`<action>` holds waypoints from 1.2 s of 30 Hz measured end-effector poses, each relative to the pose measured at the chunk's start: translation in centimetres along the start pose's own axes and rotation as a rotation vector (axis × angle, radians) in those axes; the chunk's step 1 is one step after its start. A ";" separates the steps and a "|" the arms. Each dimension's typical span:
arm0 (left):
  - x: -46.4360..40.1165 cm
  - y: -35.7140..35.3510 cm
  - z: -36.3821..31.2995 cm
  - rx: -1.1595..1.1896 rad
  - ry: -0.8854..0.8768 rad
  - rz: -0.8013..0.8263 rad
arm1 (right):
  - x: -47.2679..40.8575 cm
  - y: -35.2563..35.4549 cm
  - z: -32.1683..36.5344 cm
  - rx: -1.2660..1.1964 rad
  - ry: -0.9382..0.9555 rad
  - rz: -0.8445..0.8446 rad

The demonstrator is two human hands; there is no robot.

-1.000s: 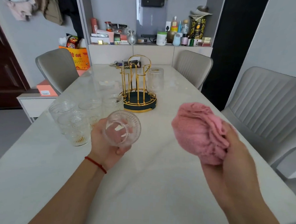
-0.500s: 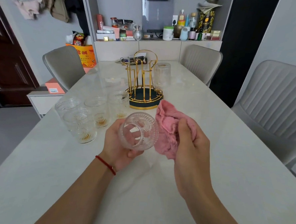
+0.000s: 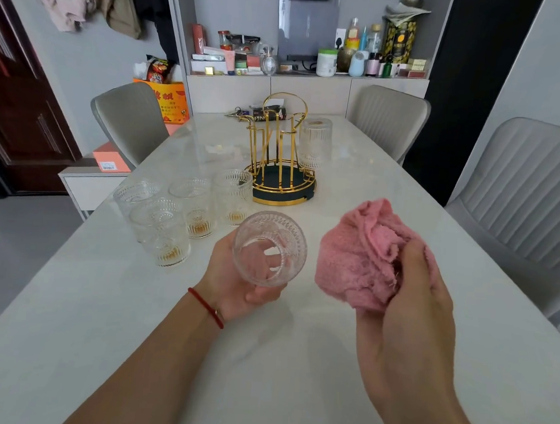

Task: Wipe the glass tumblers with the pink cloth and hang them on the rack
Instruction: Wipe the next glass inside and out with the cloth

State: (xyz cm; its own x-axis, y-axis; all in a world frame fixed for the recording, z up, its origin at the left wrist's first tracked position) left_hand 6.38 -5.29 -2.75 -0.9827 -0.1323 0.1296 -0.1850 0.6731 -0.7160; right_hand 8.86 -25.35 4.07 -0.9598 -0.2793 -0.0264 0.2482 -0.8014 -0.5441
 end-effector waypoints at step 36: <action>-0.6 -0.2 -2.2 -0.666 -0.386 -0.342 | -9.3 1.3 -7.1 0.837 0.076 0.348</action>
State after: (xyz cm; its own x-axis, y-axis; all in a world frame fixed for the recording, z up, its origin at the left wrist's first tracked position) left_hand 7.02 -3.75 -1.24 -0.8226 -0.5649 -0.0644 -0.5567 0.8233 -0.1103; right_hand 17.14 -20.05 -2.32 -0.8114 -0.5657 -0.1467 0.5112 -0.8087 0.2910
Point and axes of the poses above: each hand's wrist, its own x-axis away from the middle knuckle, its own y-axis out of the back of the hand, z = x × y, the point moved 4 cm from there along -x, towards the middle knuckle, and after that the axes turned 8 degrees about x, right-handed, at the moved point
